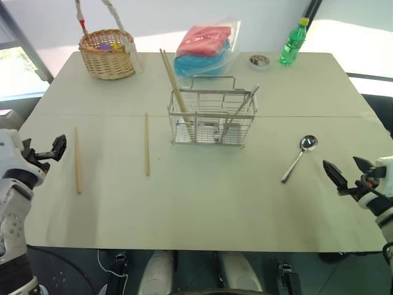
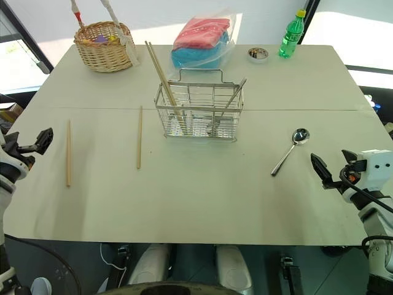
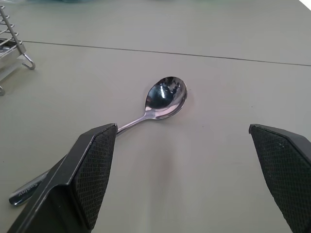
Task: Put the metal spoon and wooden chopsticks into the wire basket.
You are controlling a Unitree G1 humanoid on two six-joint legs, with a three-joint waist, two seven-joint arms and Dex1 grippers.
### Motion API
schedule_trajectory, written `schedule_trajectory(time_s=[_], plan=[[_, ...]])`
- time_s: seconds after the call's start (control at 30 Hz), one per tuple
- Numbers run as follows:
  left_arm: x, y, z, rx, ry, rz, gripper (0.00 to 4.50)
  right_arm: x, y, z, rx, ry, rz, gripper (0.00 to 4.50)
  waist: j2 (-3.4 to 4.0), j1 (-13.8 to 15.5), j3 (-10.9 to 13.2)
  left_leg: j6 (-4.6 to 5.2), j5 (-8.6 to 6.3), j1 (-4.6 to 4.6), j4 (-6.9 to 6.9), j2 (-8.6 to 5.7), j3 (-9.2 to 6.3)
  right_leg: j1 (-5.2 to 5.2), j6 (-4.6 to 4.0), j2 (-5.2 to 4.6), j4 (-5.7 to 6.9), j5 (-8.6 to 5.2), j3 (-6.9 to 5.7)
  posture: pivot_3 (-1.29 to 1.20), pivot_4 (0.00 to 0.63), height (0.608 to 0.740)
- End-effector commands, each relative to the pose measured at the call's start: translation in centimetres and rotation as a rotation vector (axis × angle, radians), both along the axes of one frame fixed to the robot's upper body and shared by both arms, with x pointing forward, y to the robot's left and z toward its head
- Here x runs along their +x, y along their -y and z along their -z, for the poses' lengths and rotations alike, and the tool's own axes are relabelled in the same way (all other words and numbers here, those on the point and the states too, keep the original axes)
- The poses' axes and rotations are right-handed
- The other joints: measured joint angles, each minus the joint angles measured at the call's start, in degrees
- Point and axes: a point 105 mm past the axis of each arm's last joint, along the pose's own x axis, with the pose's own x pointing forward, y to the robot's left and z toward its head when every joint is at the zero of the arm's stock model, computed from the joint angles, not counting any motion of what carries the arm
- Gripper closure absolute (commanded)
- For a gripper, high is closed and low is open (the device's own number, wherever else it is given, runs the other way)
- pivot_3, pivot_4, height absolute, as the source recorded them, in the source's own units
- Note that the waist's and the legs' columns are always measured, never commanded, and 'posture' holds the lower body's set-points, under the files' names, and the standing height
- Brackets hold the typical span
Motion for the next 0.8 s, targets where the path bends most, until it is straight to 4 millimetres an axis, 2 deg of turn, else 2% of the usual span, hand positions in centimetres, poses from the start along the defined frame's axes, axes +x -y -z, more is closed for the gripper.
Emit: schedule_trajectory(time_s=[0.03, 0.27, 0.37, 0.43, 0.6, 0.8], plan=[[-0.1, -0.3, -1.4, 0.038, 0.036, -0.003, 0.00, -0.1, 0.8, -1.3, -0.035, 0.046, 0.019, 0.01, 0.00, 0.0, 0.0, 0.00, 0.00, 0.00, 0.00, 0.00, 0.00, 0.00, 0.00, 0.00, 0.00, 0.00, 0.00, 0.00, 0.150, 0.740], [0.1, 0.0, -1.5, 0.034, 0.034, 0.020, 0.00, 0.0, 1.0, -1.7, -0.043, 0.053, 0.020, 0.01, 0.00, 0.0, 0.0, 0.00, 0.00, 0.00, -0.01, 0.00, 0.00, -0.01, 0.00, 0.00, 0.00, 0.00, 0.00, 0.00, 0.150, 0.740], [0.5, 0.8, -2.0, 0.032, 0.040, 0.060, 0.00, -0.1, 1.1, -1.8, -0.035, 0.053, 0.030, 0.01, 0.00, 0.0, 0.0, 0.00, 0.00, 0.00, -0.02, 0.00, -0.01, -0.01, 0.00, 0.00, 0.00, 0.00, 0.00, 0.00, 0.150, 0.740], [0.9, 2.4, -2.7, 0.020, 0.052, 0.134, 0.00, 0.1, 0.9, -2.0, -0.043, 0.046, 0.013, 0.01, 0.00, 0.1, 0.0, 0.00, 0.00, 0.00, -0.02, 0.00, 0.00, -0.01, 0.00, 0.00, 0.00, 0.00, 0.00, 0.00, 0.150, 0.740], [0.9, 8.2, -4.3, 0.024, 0.054, 0.408, 0.00, 0.6, 0.6, -3.2, -0.089, 0.035, -0.007, 0.01, 0.00, 0.0, 0.0, 0.00, 0.00, -0.01, -0.01, -0.01, 0.01, 0.02, 0.00, -0.03, -0.02, 0.00, 0.00, 0.00, 0.150, 0.740], [1.6, 12.1, -6.2, 0.005, 0.044, 0.561, 0.00, 1.1, -0.6, -4.0, -0.155, -0.028, 0.024, 0.01, 0.00, 0.0, 0.0, 0.00, 0.00, 0.00, -0.07, -0.01, -0.02, -0.03, 0.00, 0.05, -0.01, 0.00, -0.01, 0.00, 0.150, 0.740]])
